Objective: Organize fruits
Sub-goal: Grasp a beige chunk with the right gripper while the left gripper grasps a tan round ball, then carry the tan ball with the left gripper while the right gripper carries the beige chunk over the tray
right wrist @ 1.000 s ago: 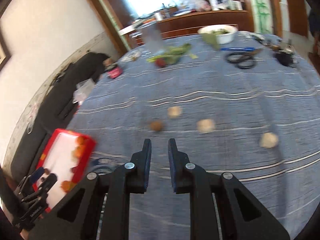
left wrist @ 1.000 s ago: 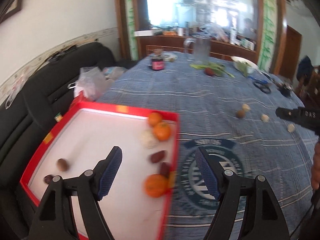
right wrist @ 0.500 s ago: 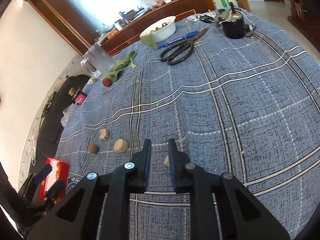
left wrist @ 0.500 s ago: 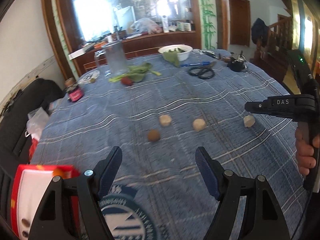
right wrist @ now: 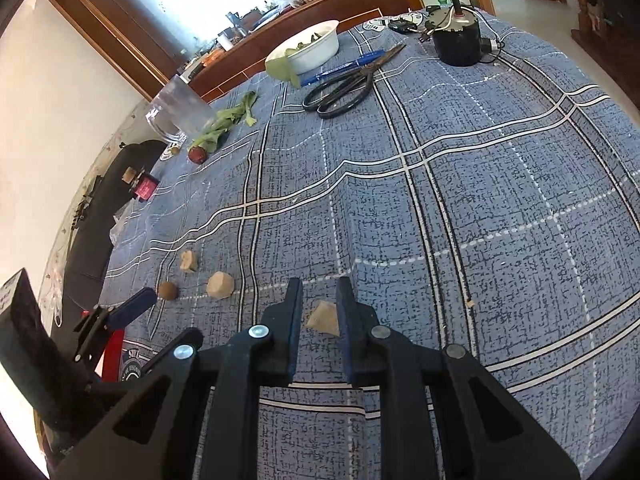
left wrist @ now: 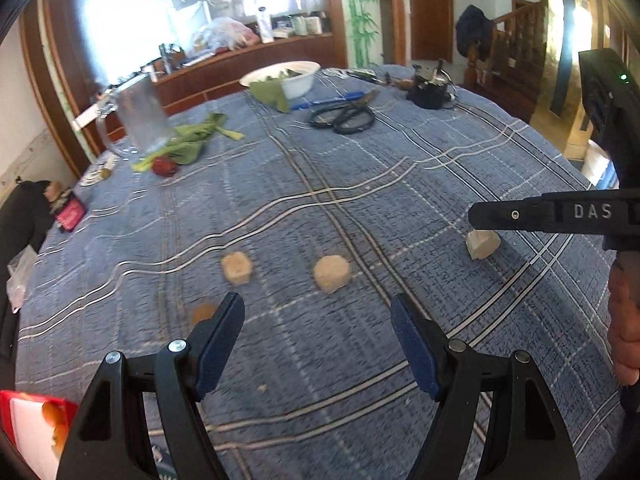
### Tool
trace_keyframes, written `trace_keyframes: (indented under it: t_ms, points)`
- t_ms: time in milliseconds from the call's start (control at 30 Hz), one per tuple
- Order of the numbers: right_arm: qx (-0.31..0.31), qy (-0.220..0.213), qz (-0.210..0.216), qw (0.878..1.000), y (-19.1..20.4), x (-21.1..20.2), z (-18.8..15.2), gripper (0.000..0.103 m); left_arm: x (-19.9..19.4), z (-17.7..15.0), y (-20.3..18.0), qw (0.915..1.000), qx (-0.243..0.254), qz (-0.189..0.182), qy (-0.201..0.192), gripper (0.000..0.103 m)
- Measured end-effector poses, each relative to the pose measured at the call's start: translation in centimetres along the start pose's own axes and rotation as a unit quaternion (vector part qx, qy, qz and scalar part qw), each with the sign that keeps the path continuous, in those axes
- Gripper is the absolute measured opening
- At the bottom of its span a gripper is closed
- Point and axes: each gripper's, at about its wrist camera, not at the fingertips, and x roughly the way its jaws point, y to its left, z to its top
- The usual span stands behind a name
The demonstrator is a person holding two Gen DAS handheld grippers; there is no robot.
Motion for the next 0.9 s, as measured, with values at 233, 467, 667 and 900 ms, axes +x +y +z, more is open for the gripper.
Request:
trace_keyframes:
  t_ms: [233,467,667,900]
  points:
    - [0.014,0.016,0.013,1.0,-0.6,0.4,0.1,0.032,2.4,1.3,-0.3,0.9997,-0.002,-0.012,0.022,0.062]
    - [0.008,0.029,0.001,1.0,-0.4,0.9,0.0,0.033,3.7,1.3,-0.3,0.9991,-0.005,-0.027,0.032,0.048]
    - [-0.01,0.034,-0.02,0.999,0.3,1.5,-0.3,0.036,3.7,1.3,-0.4,0.999,-0.008,-0.037,0.026,0.035]
    - [-0.045,0.025,-0.051,0.997,1.1,1.6,-0.7,0.03,3.6,1.2,-0.2,0.999,-0.017,-0.038,0.02,0.025]
